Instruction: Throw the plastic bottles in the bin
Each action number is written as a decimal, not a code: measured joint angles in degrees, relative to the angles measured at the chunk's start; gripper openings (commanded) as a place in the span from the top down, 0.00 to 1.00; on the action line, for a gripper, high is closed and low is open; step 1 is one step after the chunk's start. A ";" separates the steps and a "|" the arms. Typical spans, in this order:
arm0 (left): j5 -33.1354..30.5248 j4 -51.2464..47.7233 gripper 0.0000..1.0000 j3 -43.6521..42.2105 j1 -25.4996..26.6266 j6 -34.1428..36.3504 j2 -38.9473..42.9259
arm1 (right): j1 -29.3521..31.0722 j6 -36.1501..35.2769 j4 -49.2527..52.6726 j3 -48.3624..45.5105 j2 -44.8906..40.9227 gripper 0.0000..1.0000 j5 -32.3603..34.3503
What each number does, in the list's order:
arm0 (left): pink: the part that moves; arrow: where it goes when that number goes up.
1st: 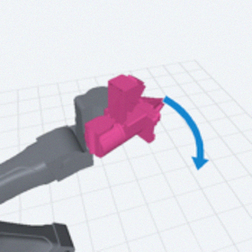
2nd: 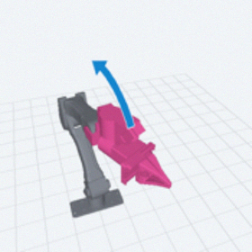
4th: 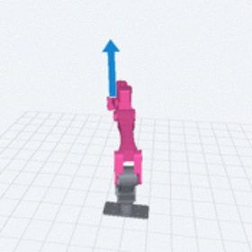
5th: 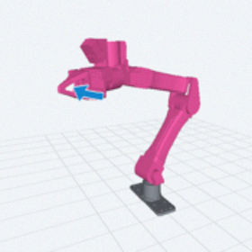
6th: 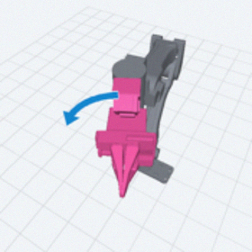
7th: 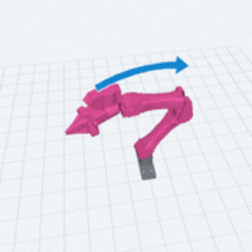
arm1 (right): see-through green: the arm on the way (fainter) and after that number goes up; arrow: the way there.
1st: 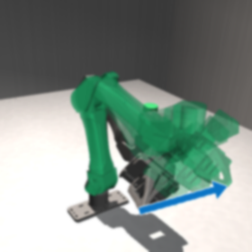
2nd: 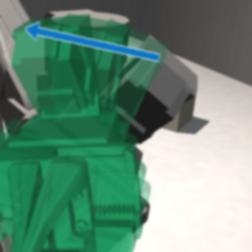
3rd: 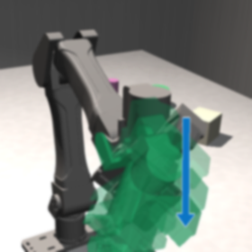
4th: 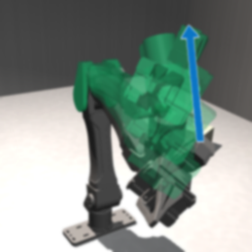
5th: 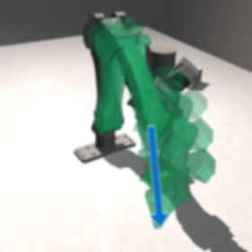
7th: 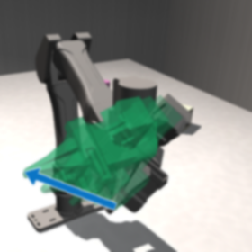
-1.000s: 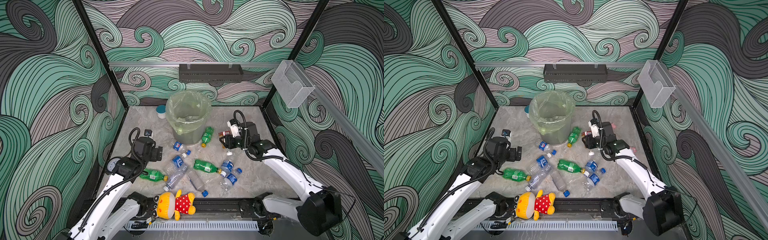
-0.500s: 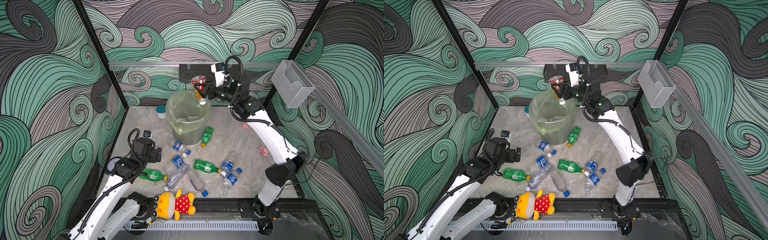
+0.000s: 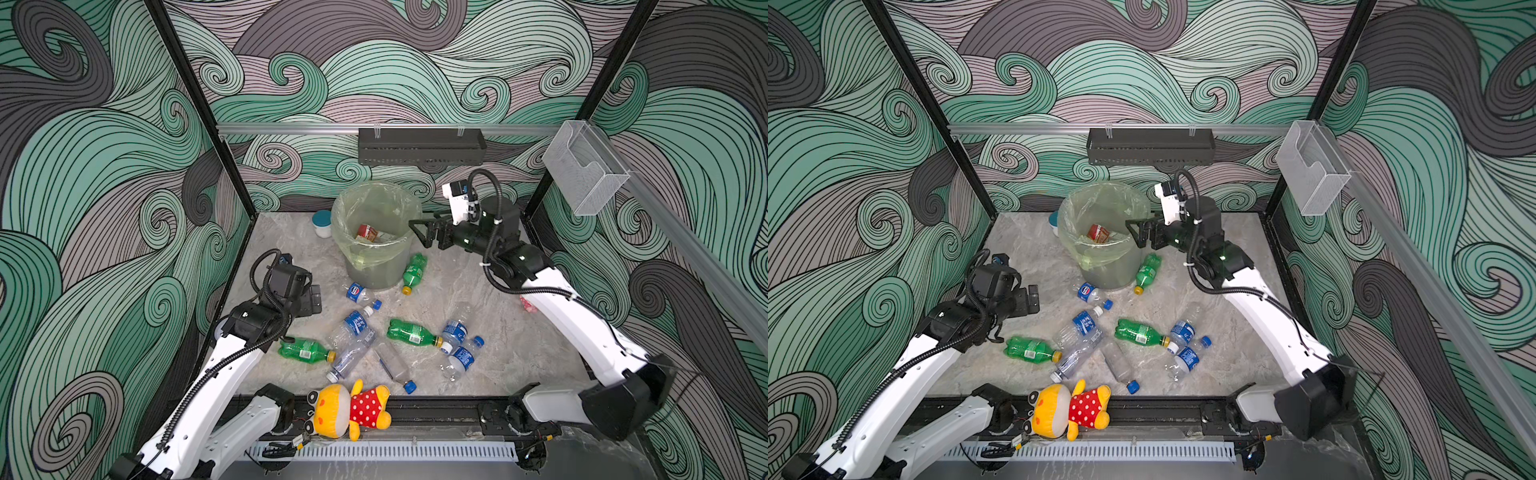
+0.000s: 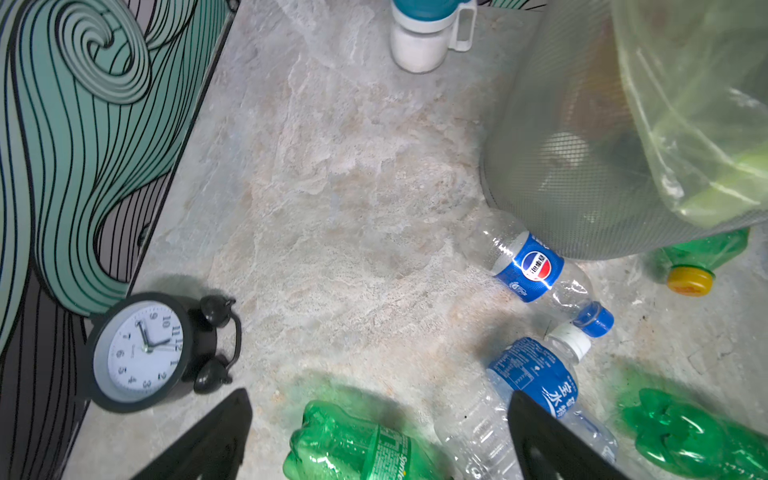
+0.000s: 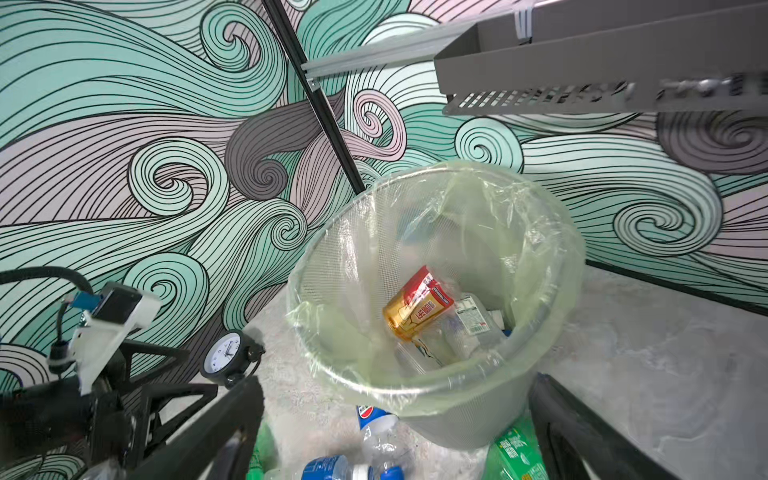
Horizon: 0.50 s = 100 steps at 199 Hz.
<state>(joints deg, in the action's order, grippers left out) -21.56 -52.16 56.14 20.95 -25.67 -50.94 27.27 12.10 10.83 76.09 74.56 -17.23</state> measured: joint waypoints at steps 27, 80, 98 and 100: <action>-2.91 -4.17 0.01 0.13 -0.07 -11.65 0.07 | -2.01 -0.98 0.63 -6.80 -5.99 0.00 2.10; -1.79 -9.68 0.01 -2.95 -0.20 -34.67 -0.55 | -3.58 -1.11 2.67 -15.39 -7.67 0.00 4.20; -0.02 -11.65 0.01 -3.89 -0.20 -39.89 -4.15 | -3.67 -0.90 2.91 -16.00 -7.23 0.00 4.42; 0.24 -11.87 0.01 -3.89 -0.20 -40.39 -4.76 | -3.67 -0.90 2.91 -16.02 -7.21 0.00 4.42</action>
<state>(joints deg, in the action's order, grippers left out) -21.32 -64.03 52.25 20.75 -66.06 -55.70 23.59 11.20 13.74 60.07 67.35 -12.82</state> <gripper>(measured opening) 0.986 0.995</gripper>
